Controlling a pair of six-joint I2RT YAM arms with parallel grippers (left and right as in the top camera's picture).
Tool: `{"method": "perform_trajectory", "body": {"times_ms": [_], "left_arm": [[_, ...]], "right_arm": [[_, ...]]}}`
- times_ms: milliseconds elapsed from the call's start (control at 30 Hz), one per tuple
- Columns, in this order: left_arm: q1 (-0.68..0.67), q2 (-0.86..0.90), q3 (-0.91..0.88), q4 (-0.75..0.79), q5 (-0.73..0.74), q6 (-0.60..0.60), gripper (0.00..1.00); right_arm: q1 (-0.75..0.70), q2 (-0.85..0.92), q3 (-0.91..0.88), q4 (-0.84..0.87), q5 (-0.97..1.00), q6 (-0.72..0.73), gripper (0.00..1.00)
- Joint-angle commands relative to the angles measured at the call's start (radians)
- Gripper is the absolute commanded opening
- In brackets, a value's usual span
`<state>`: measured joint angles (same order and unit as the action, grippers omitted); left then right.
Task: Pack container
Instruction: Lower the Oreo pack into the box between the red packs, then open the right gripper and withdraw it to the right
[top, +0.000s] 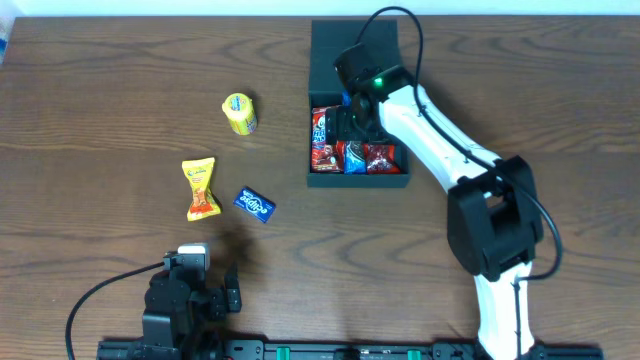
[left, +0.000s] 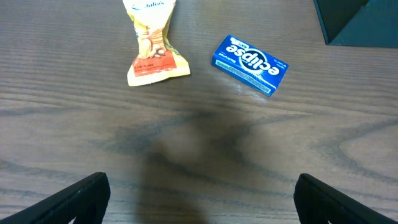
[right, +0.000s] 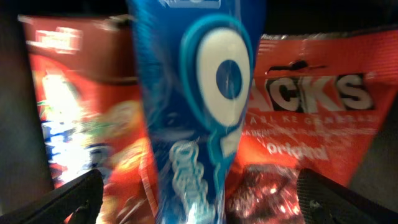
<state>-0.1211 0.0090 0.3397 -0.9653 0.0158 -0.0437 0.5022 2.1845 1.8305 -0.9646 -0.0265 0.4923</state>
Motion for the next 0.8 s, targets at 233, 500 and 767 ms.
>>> {"method": "perform_trajectory", "body": {"times_ms": [233, 500, 767], "left_arm": [[0.004, -0.005, -0.031, -0.029, 0.000, 0.014, 0.95], [0.004, -0.005, -0.031, -0.029, 0.000, 0.014, 0.95], [0.004, -0.005, -0.031, -0.029, 0.000, 0.014, 0.95]], "right_arm": [[0.000, -0.275, 0.002, -0.023, 0.067, -0.001, 0.99], [0.016, -0.439, -0.003, -0.091, 0.262, -0.044, 0.99], [0.026, -0.617, -0.177, -0.004, 0.308, -0.130, 0.99]]}}
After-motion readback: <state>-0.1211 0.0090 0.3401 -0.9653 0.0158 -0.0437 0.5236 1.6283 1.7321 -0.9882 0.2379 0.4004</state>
